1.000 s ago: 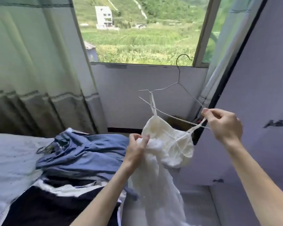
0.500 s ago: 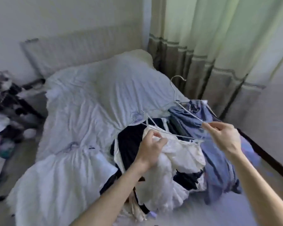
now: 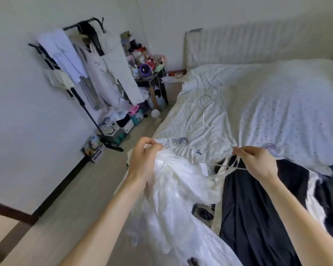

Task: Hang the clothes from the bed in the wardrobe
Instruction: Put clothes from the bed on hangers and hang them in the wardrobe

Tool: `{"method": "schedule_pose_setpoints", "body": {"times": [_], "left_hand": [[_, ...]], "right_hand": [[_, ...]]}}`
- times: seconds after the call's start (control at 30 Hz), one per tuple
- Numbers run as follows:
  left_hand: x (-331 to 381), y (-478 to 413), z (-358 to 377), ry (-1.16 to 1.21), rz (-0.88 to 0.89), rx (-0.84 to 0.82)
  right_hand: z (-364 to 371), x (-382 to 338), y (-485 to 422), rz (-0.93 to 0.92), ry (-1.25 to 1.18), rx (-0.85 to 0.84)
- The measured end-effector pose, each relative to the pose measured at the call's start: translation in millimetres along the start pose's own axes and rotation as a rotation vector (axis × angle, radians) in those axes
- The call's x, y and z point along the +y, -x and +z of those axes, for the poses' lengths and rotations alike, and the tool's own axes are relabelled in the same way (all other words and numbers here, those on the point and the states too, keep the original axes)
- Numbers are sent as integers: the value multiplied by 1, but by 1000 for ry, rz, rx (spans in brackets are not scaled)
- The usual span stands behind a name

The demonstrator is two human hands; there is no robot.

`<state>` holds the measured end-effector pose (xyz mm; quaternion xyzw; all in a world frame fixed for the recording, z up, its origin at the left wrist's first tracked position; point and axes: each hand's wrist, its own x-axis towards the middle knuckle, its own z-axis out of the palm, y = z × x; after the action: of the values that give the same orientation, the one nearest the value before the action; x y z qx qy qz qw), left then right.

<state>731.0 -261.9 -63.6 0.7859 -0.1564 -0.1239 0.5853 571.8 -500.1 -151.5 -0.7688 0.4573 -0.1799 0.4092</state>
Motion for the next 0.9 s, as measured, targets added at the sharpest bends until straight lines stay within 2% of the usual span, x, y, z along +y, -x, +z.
{"method": "schedule_pose_setpoints", "body": {"times": [0.13, 0.2, 0.33, 0.47, 0.57, 0.7, 0.83, 0.9], "left_hand": [[13, -37, -48, 17, 59, 222], [13, -61, -55, 46, 75, 274], [-15, -119, -35, -2, 58, 241], [-85, -201, -1, -41, -66, 219], [-151, -263, 26, -121, -170, 138], [-245, -326, 61, -303, -298, -67], [-331, -375, 73, -594, -377, -184], [-362, -394, 69, -811, -414, -257]], "right_hand": [[44, -44, -25, -73, -25, -98], [63, -61, -41, -85, -40, -123], [107, -74, -88, -59, -46, -139], [163, -64, -157, 31, 33, -184], [210, -45, -214, 128, 88, -229], [267, -16, -280, 219, 143, -265], [319, 11, -334, 315, 132, -291], [340, 21, -360, 365, 147, -310]]}}
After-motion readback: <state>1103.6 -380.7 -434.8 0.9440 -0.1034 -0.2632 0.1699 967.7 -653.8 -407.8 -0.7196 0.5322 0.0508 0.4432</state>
